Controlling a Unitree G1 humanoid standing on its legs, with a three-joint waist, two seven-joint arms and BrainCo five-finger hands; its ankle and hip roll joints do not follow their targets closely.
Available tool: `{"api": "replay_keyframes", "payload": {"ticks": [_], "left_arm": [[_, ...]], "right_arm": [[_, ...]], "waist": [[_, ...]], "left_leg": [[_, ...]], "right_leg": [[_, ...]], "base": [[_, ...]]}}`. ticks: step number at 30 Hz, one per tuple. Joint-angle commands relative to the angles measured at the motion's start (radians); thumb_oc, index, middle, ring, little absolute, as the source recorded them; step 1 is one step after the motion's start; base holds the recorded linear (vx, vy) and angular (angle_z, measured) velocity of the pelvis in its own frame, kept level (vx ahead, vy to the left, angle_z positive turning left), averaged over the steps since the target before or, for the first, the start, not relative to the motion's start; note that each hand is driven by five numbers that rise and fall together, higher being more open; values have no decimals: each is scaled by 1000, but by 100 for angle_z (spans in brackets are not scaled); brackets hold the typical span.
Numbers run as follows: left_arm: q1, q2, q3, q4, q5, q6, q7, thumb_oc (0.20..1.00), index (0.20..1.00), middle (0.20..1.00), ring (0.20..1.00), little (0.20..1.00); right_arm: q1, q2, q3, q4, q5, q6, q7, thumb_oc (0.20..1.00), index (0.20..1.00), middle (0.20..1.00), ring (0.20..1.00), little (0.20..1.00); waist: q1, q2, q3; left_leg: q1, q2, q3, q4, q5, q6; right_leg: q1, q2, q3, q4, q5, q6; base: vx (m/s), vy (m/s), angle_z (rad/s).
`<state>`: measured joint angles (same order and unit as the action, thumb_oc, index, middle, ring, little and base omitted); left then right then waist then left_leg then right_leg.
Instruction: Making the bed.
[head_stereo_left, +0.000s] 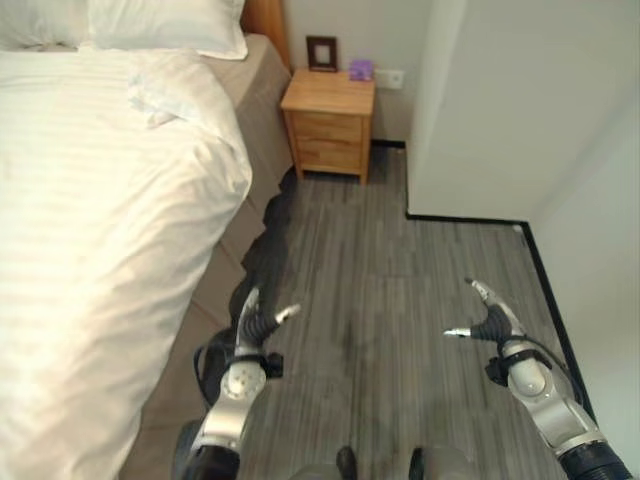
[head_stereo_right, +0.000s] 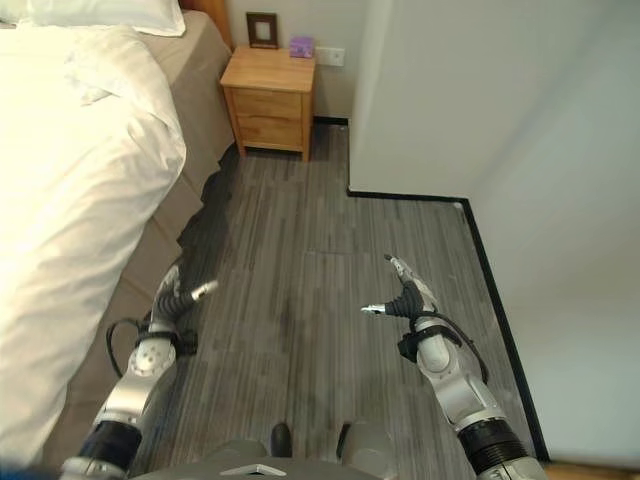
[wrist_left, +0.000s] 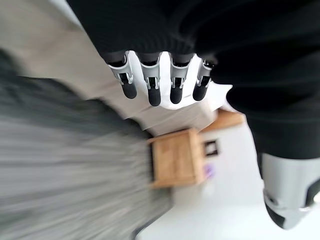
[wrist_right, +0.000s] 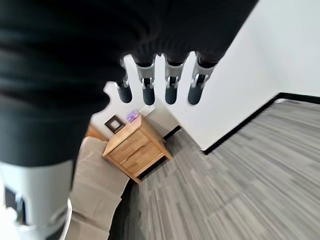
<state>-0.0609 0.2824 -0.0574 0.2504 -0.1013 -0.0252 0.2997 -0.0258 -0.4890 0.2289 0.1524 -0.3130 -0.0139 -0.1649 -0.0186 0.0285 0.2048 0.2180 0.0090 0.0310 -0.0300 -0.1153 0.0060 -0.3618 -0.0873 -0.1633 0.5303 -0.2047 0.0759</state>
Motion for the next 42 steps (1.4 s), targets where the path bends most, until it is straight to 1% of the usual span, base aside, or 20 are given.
{"api": "replay_keyframes", "payload": {"ticks": [1, 5, 8, 10, 11, 12, 13, 16, 20, 22, 24, 25, 26, 30, 32, 34, 37, 38, 40, 42], "left_arm": [[63, 85, 22, -51, 46, -38, 2, 1000, 1000, 1000, 1000, 1000], [68, 85, 36, -33, 80, -42, 8, 1000, 1000, 1000, 1000, 1000], [105, 46, 46, -33, 29, -41, 8, 1000, 1000, 1000, 1000, 1000], [102, 47, 39, -45, 14, -46, 13, 1000, 1000, 1000, 1000, 1000], [98, 49, 43, -51, 2, -51, 14, 1000, 1000, 1000, 1000, 1000], [97, 49, 43, -51, 2, -51, 14, 1000, 1000, 1000, 1000, 1000], [105, 47, 50, -62, 0, -66, 19, 1000, 1000, 1000, 1000, 1000], [125, 41, 59, -75, 9, -72, 7, 1000, 1000, 1000, 1000, 1000], [134, 43, 65, -77, 8, -60, -1, 1000, 1000, 1000, 1000, 1000], [147, 49, 81, -71, 16, -50, -14, 1000, 1000, 1000, 1000, 1000], [175, 55, 91, -60, 27, -40, -20, 1000, 1000, 1000, 1000, 1000], [168, 59, 92, -34, 24, -31, -12, 1000, 1000, 1000, 1000, 1000], [160, 76, 99, -12, 19, -22, 5, 1000, 1000, 1000, 1000, 1000], [130, 107, 100, 8, 23, -26, 20, 1000, 1000, 1000, 1000, 1000], [109, 124, 99, 20, 16, -27, 24, 1000, 1000, 1000, 1000, 1000], [90, 135, 95, 38, -1, -32, 21, 1000, 1000, 1000, 1000, 1000], [56, 149, 88, 79, -14, -33, 26, 1000, 1000, 1000, 1000, 1000], [42, 150, 89, 108, -23, -27, 26, 1000, 1000, 1000, 1000, 1000], [39, 154, 95, 120, -24, -24, 24, 1000, 1000, 1000, 1000, 1000], [48, 161, 103, 133, -12, -16, 22, 1000, 1000, 1000, 1000, 1000]], "right_arm": [[-59, 22, -77, 35, 23, -8, -40, 1000, 1000, 1000, 1000, 1000], [-27, 21, -79, 36, -6, 4, -30, 1000, 1000, 1000, 1000, 1000], [-25, 6, -66, 48, 10, -5, -16, 1000, 1000, 1000, 1000, 1000], [-53, -7, -57, 44, 23, -3, -34, 1000, 1000, 1000, 1000, 1000], [-62, -10, -59, 43, 29, 4, -34, 1000, 1000, 1000, 1000, 1000], [-63, -9, -59, 43, 29, 4, -33, 1000, 1000, 1000, 1000, 1000], [-81, -24, -47, 33, 25, 5, -28, 1000, 1000, 1000, 1000, 1000], [-83, -26, -40, 28, 19, 1, -19, 1000, 1000, 1000, 1000, 1000], [-115, -31, -36, 37, 5, -3, -31, 1000, 1000, 1000, 1000, 1000], [-125, -29, -30, 30, -6, -1, -18, 1000, 1000, 1000, 1000, 1000], [-115, -2, -10, 19, -21, -11, 4, 1000, 1000, 1000, 1000, 1000], [-119, 4, 3, 21, -35, -13, 8, 1000, 1000, 1000, 1000, 1000], [-141, 20, 28, 17, -53, -7, 18, 1000, 1000, 1000, 1000, 1000], [-155, 35, 38, 9, -51, -6, 11, 1000, 1000, 1000, 1000, 1000], [-164, 36, 37, 3, -42, -4, 4, 1000, 1000, 1000, 1000, 1000], [-178, 38, 37, 0, -24, 4, -2, 1000, 1000, 1000, 1000, 1000], [-190, 39, 30, 6, -3, 9, -11, 1000, 1000, 1000, 1000, 1000], [-188, 41, 32, 19, 1, 18, -9, 1000, 1000, 1000, 1000, 1000], [-191, 41, 33, 24, 7, 19, -7, 1000, 1000, 1000, 1000, 1000], [-190, 50, 44, 34, 16, 22, 1, 1000, 1000, 1000, 1000, 1000]], "waist": [[-11, -80, 2], [-27, -77, -12], [-40, -58, -14], [-13, -85, 16], [-3, -90, 22], [-3, -93, 22], [42, -87, 22], [56, -82, 14], [62, -48, -12], [71, -54, -39], [97, -76, -58], [108, -91, -62], [108, -106, -54], [77, -106, -33], [69, -102, -21], [47, -97, -14], [13, -117, -16], [-8, -122, -15], [-13, -118, -14], [-11, -122, -20]], "left_leg": [[38, 70, 49, -57, -53, -36], [128, 90, -6, -46, -122, -53], [-34, 146, -13, 519, 88, -76], [-228, 153, 24, 837, 124, -62], [-283, 156, 66, 862, 91, -56], [-286, 153, 68, 862, 94, -55], [-384, 79, 146, 706, 12, -43], [-390, 74, 255, 478, 12, -23], [-372, 129, 546, 86, 125, -53], [-335, 133, 583, 28, 155, -36], [-305, 71, 524, 7, 158, 8], [-282, 47, 510, 0, 140, 29], [-226, 6, 482, -28, 111, 69], [-143, -1, 404, -57, 59, 91], [-118, 15, 354, -57, 46, 72], [-119, 37, 305, -57, 67, 45], [-100, 28, 194, -57, 41, 21], [-86, 13, 118, -57, 34, 11], [-76, 13, 87, -57, 27, 6], [-33, 2, 51, -55, 1, -3]], "right_leg": [[154, 14, 9, -612, 211, 84], [107, 12, 100, -616, 224, 97], [221, 29, 124, -534, 255, 10], [310, 21, 98, -567, 230, -44], [350, 20, 95, -579, 213, -54], [348, 17, 96, -580, 216, -53], [450, 14, 86, -604, 163, -46], [512, 9, 60, -611, 116, -33], [646, 38, -50, -605, 1, -16], [684, 36, -94, -563, -15, 3], [674, -3, -110, -416, 18, 45], [646, -29, -125, -309, 80, 83], [554, -102, -121, -61, 229, 156], [390, -145, -60, 154, 223, 142], [330, -169, -51, 62, 167, 104], [318, -131, -37, -121, 137, 66], [312, -43, 161, -480, 138, 57], [280, 15, 316, -570, 184, 66], [261, 36, 342, -577, 197, 68], [276, 25, 293, -580, 206, 47]], "base": [[1060, -261, 129], [752, -241, 116], [789, -397, 39], [459, -400, -7], [306, -232, -4], [745, -119, -24], [594, -43, -36], [581, 10, -29], [614, 44, 54], [611, 29, 54], [646, 90, 81], [713, 160, 64], [507, 141, 63], [383, 24, 85], [338, -170, 140], [265, -268, 162], [421, -285, 155], [377, -213, 177], [282, -193, 162], [351, -264, 156]]}}
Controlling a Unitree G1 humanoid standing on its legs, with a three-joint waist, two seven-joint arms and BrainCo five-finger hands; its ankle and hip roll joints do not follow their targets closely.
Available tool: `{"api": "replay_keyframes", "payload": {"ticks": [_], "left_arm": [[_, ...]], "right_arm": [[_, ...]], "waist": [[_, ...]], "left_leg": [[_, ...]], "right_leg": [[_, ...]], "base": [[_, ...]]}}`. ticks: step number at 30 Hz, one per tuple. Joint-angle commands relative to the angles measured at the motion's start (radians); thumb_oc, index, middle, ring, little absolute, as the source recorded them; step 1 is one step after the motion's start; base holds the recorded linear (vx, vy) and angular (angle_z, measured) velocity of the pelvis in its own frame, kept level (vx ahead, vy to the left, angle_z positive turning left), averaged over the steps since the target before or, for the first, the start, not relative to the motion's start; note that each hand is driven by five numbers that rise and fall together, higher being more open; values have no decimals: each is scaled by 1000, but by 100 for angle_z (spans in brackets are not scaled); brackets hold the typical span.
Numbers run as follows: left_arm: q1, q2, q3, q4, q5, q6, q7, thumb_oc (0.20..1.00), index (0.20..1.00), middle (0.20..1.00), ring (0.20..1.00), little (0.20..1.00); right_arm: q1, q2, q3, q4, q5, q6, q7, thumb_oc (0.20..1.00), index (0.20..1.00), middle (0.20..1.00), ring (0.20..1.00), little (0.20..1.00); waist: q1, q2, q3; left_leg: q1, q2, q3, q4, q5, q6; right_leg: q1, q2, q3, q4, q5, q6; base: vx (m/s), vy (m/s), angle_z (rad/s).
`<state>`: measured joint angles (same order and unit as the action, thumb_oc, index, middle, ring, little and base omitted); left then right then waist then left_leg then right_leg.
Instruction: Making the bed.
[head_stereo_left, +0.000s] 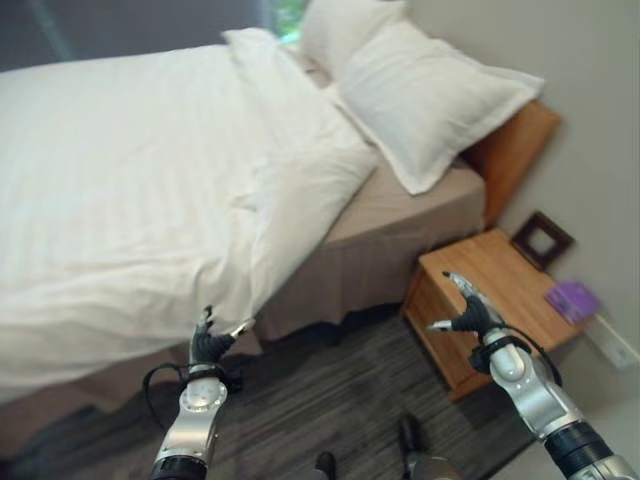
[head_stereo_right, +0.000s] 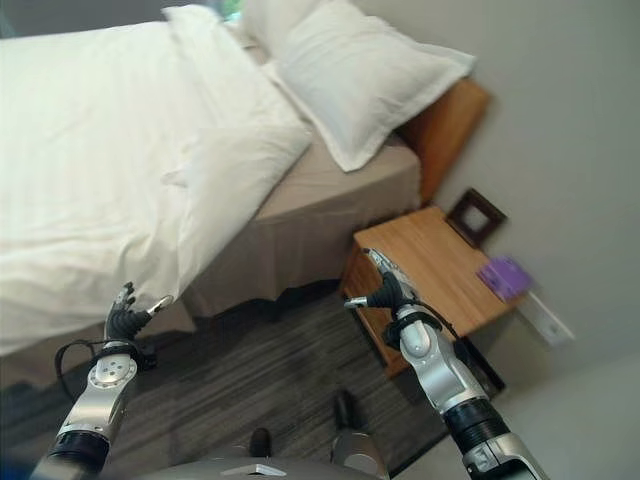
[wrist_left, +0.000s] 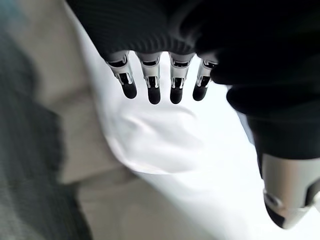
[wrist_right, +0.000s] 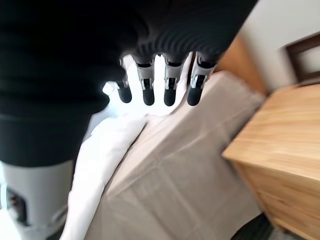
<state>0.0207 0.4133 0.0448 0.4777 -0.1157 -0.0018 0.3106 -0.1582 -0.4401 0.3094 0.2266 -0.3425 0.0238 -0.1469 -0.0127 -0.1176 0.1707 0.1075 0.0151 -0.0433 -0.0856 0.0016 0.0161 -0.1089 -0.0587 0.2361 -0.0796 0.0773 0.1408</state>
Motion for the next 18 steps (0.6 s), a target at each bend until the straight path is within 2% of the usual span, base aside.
{"api": "replay_keyframes", "payload": {"ticks": [1, 3, 4, 6, 8, 9, 10, 11, 12, 13, 15, 16, 18], "left_arm": [[-32, 31, 1, -95, 3, -38, 11, 1000, 1000, 1000, 1000, 1000], [-27, 24, 4, -105, 4, -40, 17, 1000, 1000, 1000, 1000, 1000], [-20, 15, 9, -112, -17, -47, 13, 1000, 1000, 1000, 1000, 1000], [-22, 5, 13, -123, -41, -60, 18, 1000, 1000, 1000, 1000, 1000], [-43, -2, 11, -125, -67, -71, 36, 1000, 1000, 1000, 1000, 1000], [-53, -1, 11, -127, -79, -77, 39, 1000, 1000, 1000, 1000, 1000], [-63, 1, 13, -130, -85, -83, 48, 1000, 1000, 1000, 1000, 1000], [-67, 1, 15, -132, -88, -87, 49, 1000, 1000, 1000, 1000, 1000], [-67, 1, 15, -132, -88, -87, 49, 1000, 1000, 1000, 1000, 1000], [-57, 12, 35, -180, -95, -104, 48, 1000, 1000, 1000, 1000, 1000], [-50, 18, 57, -217, -99, -117, 57, 1000, 1000, 1000, 1000, 1000], [-49, 18, 57, -217, -99, -117, 57, 1000, 1000, 1000, 1000, 1000], [-48, 23, 68, -240, -117, -126, 56, 1000, 1000, 1000, 1000, 1000]], "right_arm": [[-58, 2, -35, -38, 46, -17, -18, 1000, 1000, 1000, 1000, 1000], [-61, -5, -35, -43, 55, -26, -18, 1000, 1000, 1000, 1000, 1000], [-66, -12, -36, -46, 64, -25, -14, 1000, 1000, 1000, 1000, 1000], [-71, -28, -45, -56, 77, -29, -17, 1000, 1000, 1000, 1000, 1000], [-71, -41, -61, -58, 90, -27, -27, 1000, 1000, 1000, 1000, 1000], [-80, -46, -63, -52, 94, -25, -32, 1000, 1000, 1000, 1000, 1000], [-86, -51, -67, -50, 93, -22, -37, 1000, 1000, 1000, 1000, 1000], [-92, -59, -71, -49, 92, -21, -41, 1000, 1000, 1000, 1000, 1000], [-92, -59, -71, -49, 92, -21, -41, 1000, 1000, 1000, 1000, 1000], [-90, -78, -84, -54, 82, -19, -49, 1000, 1000, 1000, 1000, 1000], [-91, -97, -100, -48, 77, -18, -58, 1000, 1000, 1000, 1000, 1000], [-91, -97, -99, -48, 77, -19, -58, 1000, 1000, 1000, 1000, 1000], [-86, -111, -113, -40, 79, -16, -65, 1000, 1000, 1000, 1000, 1000]], "waist": [[-25, 23, 19], [-38, 29, 13], [-38, 35, 15], [-46, 38, 31], [-53, 31, 41], [-54, 29, 42], [-57, 31, 39], [-55, 35, 36], [-55, 35, 36], [-44, 55, 36], [-41, 70, 43], [-43, 69, 43], [-40, 74, 46]], "left_leg": [[82, -3, 117, 1, -116, -13], [91, 6, 93, 60, -149, -26], [76, 8, 99, 123, -164, -34], [-12, 7, 121, 296, -150, -67], [-78, 58, 229, 372, -99, -78], [-104, 79, 277, 378, -96, -74], [-115, 92, 320, 338, -99, -70], [-124, 92, 342, 292, -78, -68], [-123, 91, 342, 290, -77, -68], [-141, 95, 329, 172, -8, -79], [-166, 120, 328, 95, 46, -96], [-165, 120, 327, 93, 48, -96], [-188, 158, 364, 55, 78, -106]], "right_leg": [[34, -6, -115, 26, -78, -18], [73, -7, -108, 18, -68, -24], [90, -15, -131, 21, -73, -31], [146, -40, -183, 3, -82, -49], [185, -62, -234, -3, -105, -68], [197, -66, -249, -5, -112, -72], [204, -70, -263, -8, -121, -69], [212, -71, -272, -8, -130, -66], [212, -72, -271, -8, -130, -66], [229, -63, -288, -8, -146, -61], [243, -68, -316, -8, -169, -56], [244, -68, -317, -8, -169, -56], [267, -77, -339, -8, -195, -55]], "base": [[292, -236, 129], [218, -250, 64], [202, -232, 60], [115, -152, 52], [83, -130, 48], [119, -84, 67], [163, -24, 70], [130, 6, 51], [211, 48, 34], [187, 59, 28], [167, 73, 20], [107, 80, 28], [199, 131, 34]]}}
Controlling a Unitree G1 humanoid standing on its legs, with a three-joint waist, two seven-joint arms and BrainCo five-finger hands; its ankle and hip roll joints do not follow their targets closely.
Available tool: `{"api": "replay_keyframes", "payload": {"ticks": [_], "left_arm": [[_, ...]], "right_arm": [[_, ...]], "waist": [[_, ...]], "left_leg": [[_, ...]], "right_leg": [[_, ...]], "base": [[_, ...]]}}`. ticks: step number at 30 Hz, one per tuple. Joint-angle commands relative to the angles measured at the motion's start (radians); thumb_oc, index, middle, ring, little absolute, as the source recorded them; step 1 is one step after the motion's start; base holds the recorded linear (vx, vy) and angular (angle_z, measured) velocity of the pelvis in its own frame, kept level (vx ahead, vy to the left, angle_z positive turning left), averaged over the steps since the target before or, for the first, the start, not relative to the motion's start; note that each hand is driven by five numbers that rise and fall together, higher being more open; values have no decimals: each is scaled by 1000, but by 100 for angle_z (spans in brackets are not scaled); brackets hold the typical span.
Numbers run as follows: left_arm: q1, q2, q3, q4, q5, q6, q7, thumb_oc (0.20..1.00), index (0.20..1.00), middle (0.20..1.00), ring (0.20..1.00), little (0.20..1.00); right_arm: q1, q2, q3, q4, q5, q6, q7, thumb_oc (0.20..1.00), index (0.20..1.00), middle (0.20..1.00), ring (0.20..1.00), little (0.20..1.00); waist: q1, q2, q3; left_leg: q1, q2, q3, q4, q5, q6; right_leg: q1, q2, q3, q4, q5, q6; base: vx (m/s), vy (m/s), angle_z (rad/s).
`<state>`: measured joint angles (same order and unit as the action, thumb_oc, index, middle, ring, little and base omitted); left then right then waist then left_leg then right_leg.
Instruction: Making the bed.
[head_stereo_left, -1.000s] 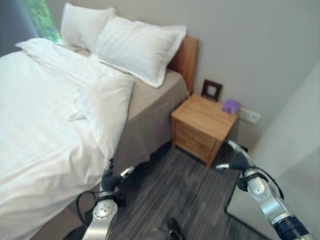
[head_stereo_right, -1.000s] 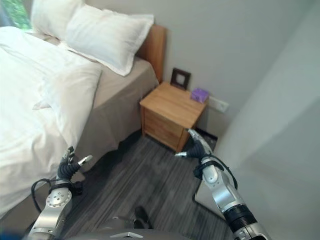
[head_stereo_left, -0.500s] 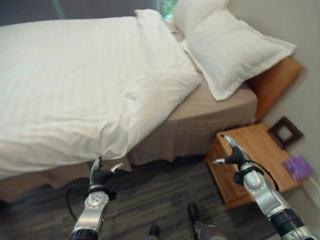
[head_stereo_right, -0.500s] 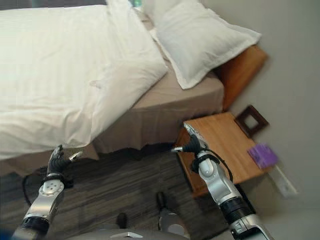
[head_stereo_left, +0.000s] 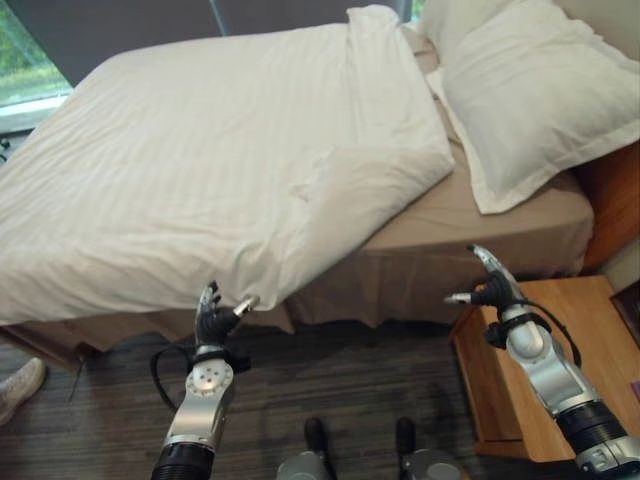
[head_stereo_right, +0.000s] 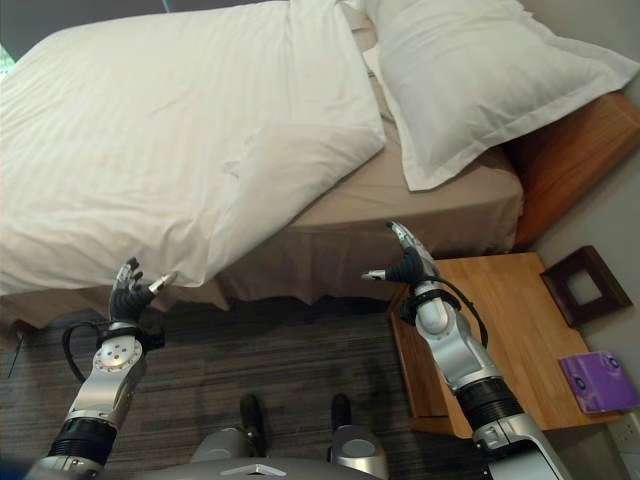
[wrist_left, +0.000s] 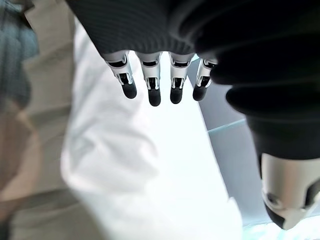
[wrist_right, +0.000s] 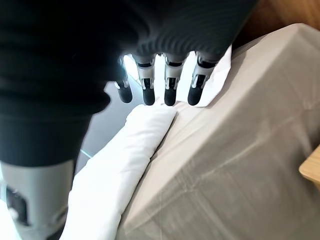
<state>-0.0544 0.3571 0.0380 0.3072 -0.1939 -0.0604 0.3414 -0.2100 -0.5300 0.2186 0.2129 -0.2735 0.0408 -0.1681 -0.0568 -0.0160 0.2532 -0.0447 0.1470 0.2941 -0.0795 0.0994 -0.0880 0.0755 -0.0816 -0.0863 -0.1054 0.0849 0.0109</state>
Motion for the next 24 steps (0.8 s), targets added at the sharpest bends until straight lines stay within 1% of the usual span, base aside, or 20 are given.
{"api": "replay_keyframes", "payload": {"ticks": [1, 3, 4, 6, 7, 8, 9, 10, 11, 12, 13, 14, 16, 17, 18, 19, 20, 22, 23, 24], "left_arm": [[35, 87, 84, -69, -40, -66, 21, 1000, 1000, 1000, 1000, 1000], [45, 95, 87, -58, -31, -54, 15, 1000, 1000, 1000, 1000, 1000], [46, 98, 89, -46, -27, -50, 14, 1000, 1000, 1000, 1000, 1000], [48, 102, 87, -27, -23, -39, 7, 1000, 1000, 1000, 1000, 1000], [48, 103, 87, -27, -23, -39, 7, 1000, 1000, 1000, 1000, 1000], [50, 121, 83, -24, -15, -27, -11, 1000, 1000, 1000, 1000, 1000], [48, 132, 81, -19, -12, -21, -16, 1000, 1000, 1000, 1000, 1000], [38, 140, 77, -13, -12, -16, -18, 1000, 1000, 1000, 1000, 1000], [27, 151, 73, -10, -16, -13, -17, 1000, 1000, 1000, 1000, 1000], [22, 159, 71, -5, -19, -10, -18, 1000, 1000, 1000, 1000, 1000], [13, 169, 67, 4, -17, -7, -20, 1000, 1000, 1000, 1000, 1000], [5, 179, 69, 13, -15, -4, -24, 1000, 1000, 1000, 1000, 1000], [-18, 197, 57, 32, -20, -6, -33, 1000, 1000, 1000, 1000, 1000], [-47, 219, 50, 46, -21, -6, -37, 1000, 1000, 1000, 1000, 1000], [-48, 219, 50, 47, -21, -6, -37, 1000, 1000, 1000, 1000, 1000], [-7, 205, 69, -53, 7, -12, -42, 1000, 1000, 1000, 1000, 1000], [15, 201, 88, -79, 7, -23, -44, 1000, 1000, 1000, 1000, 1000], [21, 207, 95, -90, 2, -35, -35, 1000, 1000, 1000, 1000, 1000], [1, 213, 89, -91, 2, -39, -29, 1000, 1000, 1000, 1000, 1000], [-1, 210, 86, -89, 4, -45, -23, 1000, 1000, 1000, 1000, 1000]], "right_arm": [[-28, -27, -29, -30, 10, -35, -42, 1000, 1000, 1000, 1000, 1000], [-36, -37, -29, -22, -5, -33, -45, 1000, 1000, 1000, 1000, 1000], [-45, -41, -30, -18, -16, -29, -48, 1000, 1000, 1000, 1000, 1000], [-44, -35, -34, -12, -32, -16, -49, 1000, 1000, 1000, 1000, 1000], [-44, -34, -34, -13, -33, -15, -49, 1000, 1000, 1000, 1000, 1000], [-32, -26, -43, -20, -38, -16, -44, 1000, 1000, 1000, 1000, 1000], [-32, -17, -42, -13, -33, -14, -43, 1000, 1000, 1000, 1000, 1000], [-41, -10, -39, -7, -29, -13, -40, 1000, 1000, 1000, 1000, 1000], [-53, -7, -39, -4, -32, -5, -41, 1000, 1000, 1000, 1000, 1000], [-56, -1, -37, 1, -30, -3, -44, 1000, 1000, 1000, 1000, 1000], [-64, 5, -39, 7, -21, -4, -49, 1000, 1000, 1000, 1000, 1000], [-70, 4, -41, 17, -18, -3, -52, 1000, 1000, 1000, 1000, 1000], [-93, -4, -46, 50, -3, 1, -64, 1000, 1000, 1000, 1000, 1000], [-134, -18, -42, 76, 4, 7, -76, 1000, 1000, 1000, 1000, 1000], [-136, -18, -42, 78, 5, 7, -77, 1000, 1000, 1000, 1000, 1000], [-140, -35, -63, 77, -12, 13, -91, 1000, 1000, 1000, 1000, 1000], [-157, -57, -76, 73, -23, 11, -100, 1000, 1000, 1000, 1000, 1000], [-200, -75, -56, 78, -31, 8, -107, 1000, 1000, 1000, 1000, 1000], [-280, -82, -9, 103, -49, 12, -113, 1000, 1000, 1000, 1000, 1000], [-318, -83, 10, 108, -57, 12, -121, 1000, 1000, 1000, 1000, 1000]], "waist": [[1, -16, -43], [-10, 2, -59], [-14, 2, -69], [-15, -13, -80], [-15, -14, -80], [-11, -34, -83], [-9, -43, -81], [-9, -47, -77], [-10, -58, -64], [-11, -65, -56], [-15, -69, -51], [-16, -72, -52], [-25, -67, -53], [-29, -67, -53], [-30, -66, -51], [-22, -70, -46], [-20, -72, -42], [-11, -74, -34], [0, -79, -28], [5, -80, -33]], "left_leg": [[-30, 51, 62, 16, 0, -9], [-2, 63, 70, -8, 25, -21], [2, 62, 70, -8, 26, -22], [15, 50, 71, -8, 19, -14], [17, 49, 72, -8, 18, -14], [38, 35, 77, -8, -4, 4], [55, 26, 81, -8, -21, 15], [69, 17, 82, -8, -35, 27], [80, 9, 91, -7, -44, 38], [89, 8, 95, -8, -53, 43], [94, 9, 103, -8, -63, 44], [94, 7, 107, -8, -72, 43], [98, 2, 103, -8, -85, 41], [107, -1, 96, -8, -101, 41], [108, 0, 96, -8, -101, 42], [111, -4, 71, -8, -115, 40], [121, -7, 49, -8, -125, 39], [135, -3, 39, -8, -135, 36], [145, -10, 27, -8, -141, 35], [147, -13, 25, -8, -142, 35]], "right_leg": [[100, -56, -31, 18, -213, 82], [119, -59, -42, 18, -223, 95], [122, -67, -41, 18, -223, 103], [131, -87, -38, 18, -216, 110], [132, -88, -38, 18, -216, 110], [126, -111, -29, 89, -220, 115], [109, -121, -26, 141, -221, 123], [90, -129, -23, 194, -209, 131], [50, -137, -6, 276, -179, 143], [13, -134, 8, 328, -170, 144], [-18, -128, 11, 344, -164, 139], [-38, -117, 13, 329, -170, 134], [-58, -89, 11, 259, -180, 124], [-72, -90, 23, 182, -167, 124], [-69, -90, 23, 178, -165, 124], [-96, -96, 53, 77, -123, 133], [-130, -92, 96, 43, -96, 143], [-158, -87, 106, 29, -81, 148], [-159, -95, 101, 19, -77, 149], [-161, -98, 98, 18, -79, 149]], "base": [[293, 221, 22], [279, 251, 19], [240, 226, 15], [204, 184, 5], [244, 200, 4], [219, 202, 6], [273, 270, 19], [147, 208, 17], [104, 181, 11], [74, 140, 8], [86, 105, 5], [109, 82, 5], [154, 54, -1], [137, 17, -2], [178, -56, -2], [188, -121, 17], [244, -180, 24], [165, -192, 46], [125, -200, 39], [140, -228, 20]]}}
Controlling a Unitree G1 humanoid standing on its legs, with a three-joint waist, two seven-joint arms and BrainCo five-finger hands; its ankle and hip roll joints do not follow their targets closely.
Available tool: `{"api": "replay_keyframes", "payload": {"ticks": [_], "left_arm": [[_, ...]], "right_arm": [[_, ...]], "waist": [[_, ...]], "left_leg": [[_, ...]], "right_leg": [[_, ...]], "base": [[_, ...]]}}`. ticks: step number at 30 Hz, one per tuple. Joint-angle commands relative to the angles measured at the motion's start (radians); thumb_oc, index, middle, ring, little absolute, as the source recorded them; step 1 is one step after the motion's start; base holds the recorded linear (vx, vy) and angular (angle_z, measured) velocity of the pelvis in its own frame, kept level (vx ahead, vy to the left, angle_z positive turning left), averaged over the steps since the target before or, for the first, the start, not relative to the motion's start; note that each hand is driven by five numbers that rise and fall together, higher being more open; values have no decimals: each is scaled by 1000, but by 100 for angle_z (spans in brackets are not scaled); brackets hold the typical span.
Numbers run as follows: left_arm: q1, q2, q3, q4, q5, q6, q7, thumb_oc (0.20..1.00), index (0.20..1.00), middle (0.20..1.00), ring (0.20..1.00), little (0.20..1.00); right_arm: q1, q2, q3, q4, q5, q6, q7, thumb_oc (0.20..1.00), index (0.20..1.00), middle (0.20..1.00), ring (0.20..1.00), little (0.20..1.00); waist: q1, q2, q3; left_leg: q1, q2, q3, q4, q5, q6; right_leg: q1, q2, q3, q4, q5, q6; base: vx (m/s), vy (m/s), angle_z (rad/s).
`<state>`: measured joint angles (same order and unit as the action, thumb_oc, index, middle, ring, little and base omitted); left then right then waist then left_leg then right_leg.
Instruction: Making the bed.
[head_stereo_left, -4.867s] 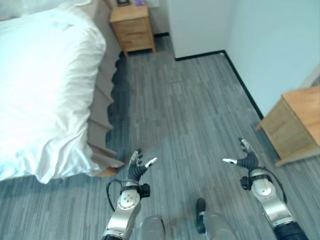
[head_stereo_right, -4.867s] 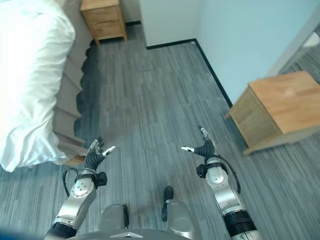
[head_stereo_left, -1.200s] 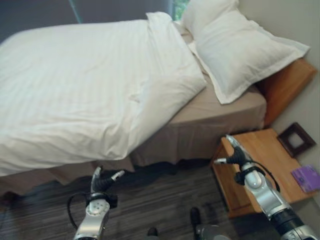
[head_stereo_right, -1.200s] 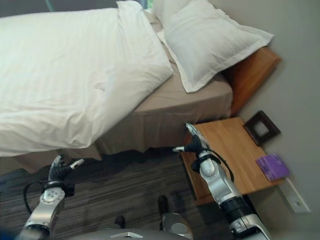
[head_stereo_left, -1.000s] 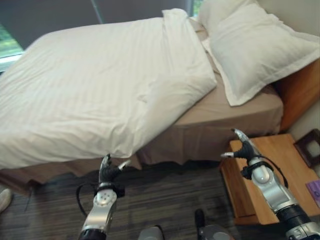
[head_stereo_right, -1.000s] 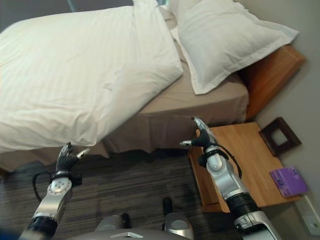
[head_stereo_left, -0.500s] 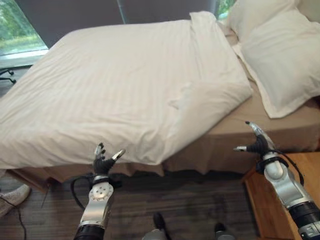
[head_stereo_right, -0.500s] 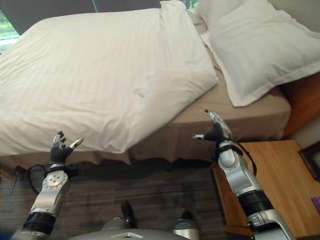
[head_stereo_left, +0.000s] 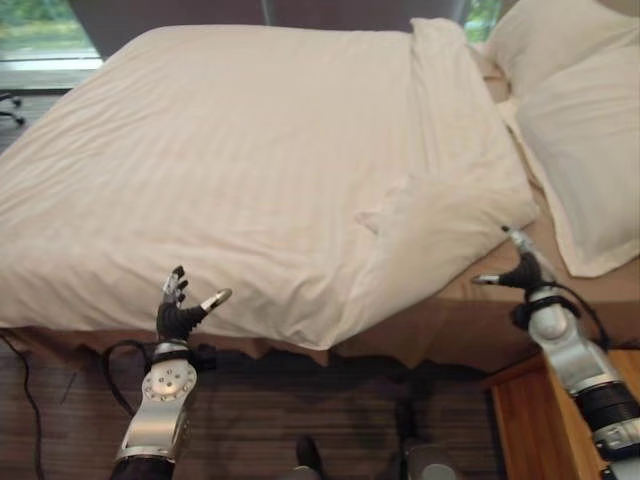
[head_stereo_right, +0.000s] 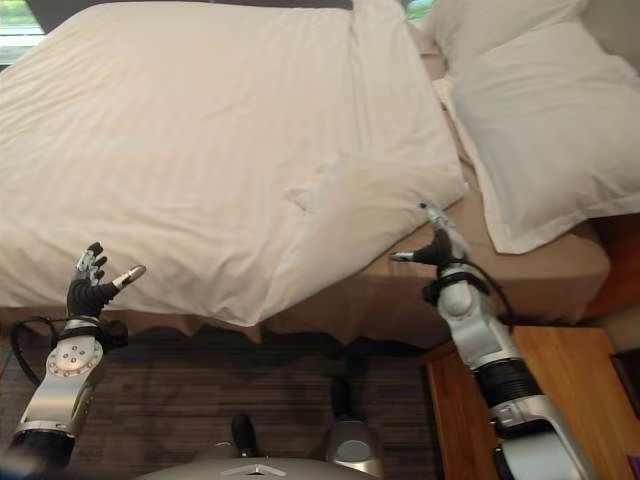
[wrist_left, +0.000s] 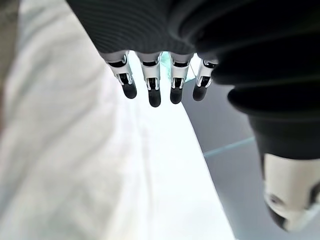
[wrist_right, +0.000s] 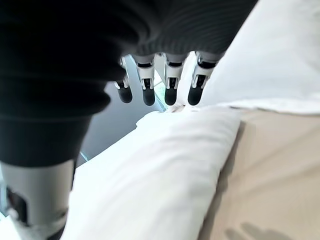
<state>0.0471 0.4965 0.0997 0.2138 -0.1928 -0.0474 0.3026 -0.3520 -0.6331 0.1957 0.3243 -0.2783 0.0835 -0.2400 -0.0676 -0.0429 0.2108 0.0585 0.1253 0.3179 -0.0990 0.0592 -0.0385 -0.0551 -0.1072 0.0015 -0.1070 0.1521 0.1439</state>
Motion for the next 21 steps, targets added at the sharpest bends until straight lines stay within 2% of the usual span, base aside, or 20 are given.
{"api": "replay_keyframes", "payload": {"ticks": [1, 8, 11, 16, 21], "left_arm": [[-116, 60, 11, 5, -5, -69, 24, 1000, 1000, 1000, 1000, 1000], [-140, 17, -45, 13, -69, -98, 23, 1000, 1000, 1000, 1000, 1000], [-128, 36, -47, 8, -88, -117, 7, 1000, 1000, 1000, 1000, 1000], [-109, 57, -32, 35, -115, -140, 13, 1000, 1000, 1000, 1000, 1000], [-73, 101, 1, 46, -136, -172, 11, 1000, 1000, 1000, 1000, 1000]], "right_arm": [[-212, 29, 58, 13, -53, -35, -55, 1000, 1000, 1000, 1000, 1000], [-446, -19, 185, 110, -42, -30, -50, 1000, 1000, 1000, 1000, 1000], [-591, -34, 249, 206, -23, -35, -53, 1000, 1000, 1000, 1000, 1000], [-719, -42, 302, 302, 8, -47, -59, 1000, 1000, 1000, 1000, 1000], [-859, -106, 389, 377, -3, -56, -69, 1000, 1000, 1000, 1000, 1000]], "waist": [[24, -53, 7], [34, -27, 2], [51, -16, 21], [72, -4, 44], [95, 20, 72]], "left_leg": [[43, 6, -5, 12, -99, -17], [4, 23, -37, 12, -72, -39], [-37, 31, -56, 12, -56, -51], [-95, 40, -63, 12, -35, -64], [-197, 47, -78, 12, -6, -83]], "right_leg": [[-27, -73, 11, 20, -141, 18], [-5, -72, -38, 20, -140, 12], [-19, -69, -59, 20, -138, 8], [-64, -63, -70, 20, -134, 8], [-153, -55, -81, 20, -121, 6]], "base": [[98, -145, -11], [70, -105, 15], [30, -74, 42], [1, -42, 12], [-8, -41, 12]]}}
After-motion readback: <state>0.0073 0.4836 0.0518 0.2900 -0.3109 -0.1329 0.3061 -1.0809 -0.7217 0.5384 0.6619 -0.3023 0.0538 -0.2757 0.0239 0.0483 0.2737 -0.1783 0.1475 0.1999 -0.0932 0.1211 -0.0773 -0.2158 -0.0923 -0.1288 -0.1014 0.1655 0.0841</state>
